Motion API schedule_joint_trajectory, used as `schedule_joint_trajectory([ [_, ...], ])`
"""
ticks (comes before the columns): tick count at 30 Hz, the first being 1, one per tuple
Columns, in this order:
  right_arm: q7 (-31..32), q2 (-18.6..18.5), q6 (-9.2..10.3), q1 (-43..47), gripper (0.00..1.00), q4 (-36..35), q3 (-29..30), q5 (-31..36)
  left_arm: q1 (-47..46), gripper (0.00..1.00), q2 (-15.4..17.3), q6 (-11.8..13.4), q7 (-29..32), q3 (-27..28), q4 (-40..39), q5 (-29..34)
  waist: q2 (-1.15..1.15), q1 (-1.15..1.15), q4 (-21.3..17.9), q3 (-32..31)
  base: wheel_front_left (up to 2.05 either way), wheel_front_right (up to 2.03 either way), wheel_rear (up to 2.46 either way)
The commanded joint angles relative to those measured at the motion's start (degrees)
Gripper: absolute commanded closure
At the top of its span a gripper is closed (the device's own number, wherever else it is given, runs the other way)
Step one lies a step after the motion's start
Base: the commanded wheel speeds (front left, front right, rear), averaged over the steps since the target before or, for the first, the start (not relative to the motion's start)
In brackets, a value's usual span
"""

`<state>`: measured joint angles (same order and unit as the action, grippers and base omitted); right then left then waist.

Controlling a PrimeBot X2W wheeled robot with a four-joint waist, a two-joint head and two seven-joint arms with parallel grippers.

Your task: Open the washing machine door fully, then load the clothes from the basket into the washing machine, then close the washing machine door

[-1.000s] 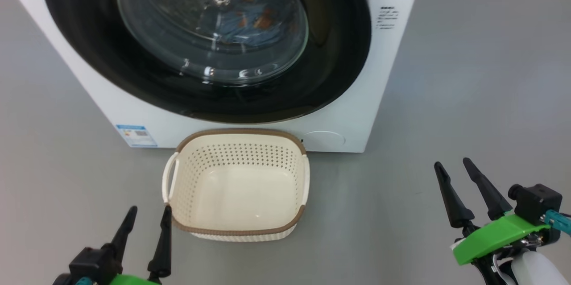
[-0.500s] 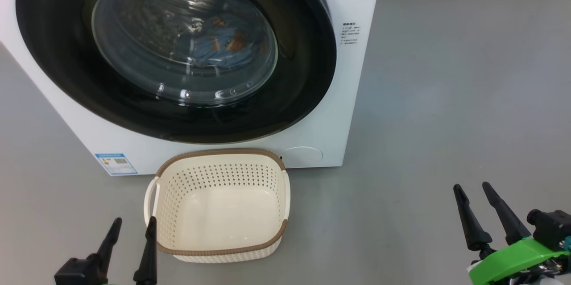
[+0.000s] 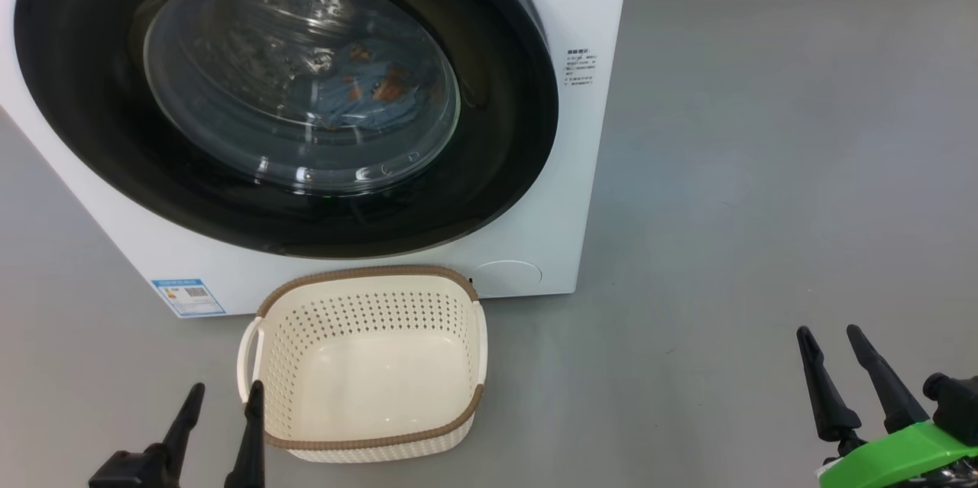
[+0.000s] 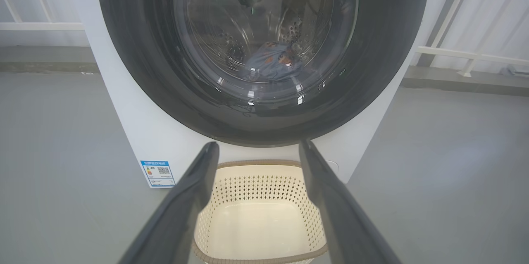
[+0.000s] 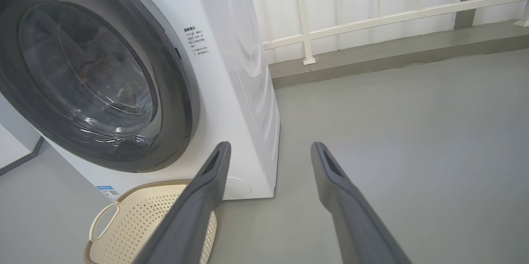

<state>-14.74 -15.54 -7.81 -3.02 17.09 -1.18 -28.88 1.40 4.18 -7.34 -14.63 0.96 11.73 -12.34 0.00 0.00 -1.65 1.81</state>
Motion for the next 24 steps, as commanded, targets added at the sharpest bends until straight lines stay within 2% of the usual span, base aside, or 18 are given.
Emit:
schedule_joint_trajectory([
  [1,-0.26,-0.71,0.32,0.58,0.00,-1.46,-1.03,0.21,-0.90,0.00,1.11,-0.14,-0.37,2.18,-1.23,-0.24,0.00,0.00,0.00,0.01,0.00,0.00,0.00],
  [9,-0.26,-0.26,0.32,0.48,0.00,-1.40,-0.72,0.36,-1.30,0.00,0.94,-0.14,-0.37,2.76,-1.21,-0.39,0.00,0.00,0.07,-0.03,0.00,0.00,0.00],
  [10,0.01,0.85,0.00,0.76,1.00,-0.02,0.14,-0.02,-0.01,1.00,-0.02,0.01,0.00,0.71,0.03,-0.03,0.00,0.00,0.06,-0.03,0.00,0.00,0.00],
  [17,0.51,3.04,-0.01,1.26,1.00,2.97,-0.02,-1.34,0.61,1.00,-1.27,0.02,0.59,0.22,2.99,-1.64,0.00,0.02,0.08,-0.07,0.00,0.00,0.00],
  [21,1.19,3.35,0.00,1.19,1.00,2.71,0.23,-3.36,0.41,1.00,-1.28,0.01,1.28,0.40,2.91,-4.18,0.00,0.14,0.14,-0.25,0.00,0.00,0.00],
  [24,1.69,3.59,0.00,1.11,1.00,2.57,0.41,-4.88,0.25,1.00,-1.28,0.01,1.77,0.51,2.89,-6.10,0.00,0.05,0.18,-0.25,0.00,0.00,0.00],
])
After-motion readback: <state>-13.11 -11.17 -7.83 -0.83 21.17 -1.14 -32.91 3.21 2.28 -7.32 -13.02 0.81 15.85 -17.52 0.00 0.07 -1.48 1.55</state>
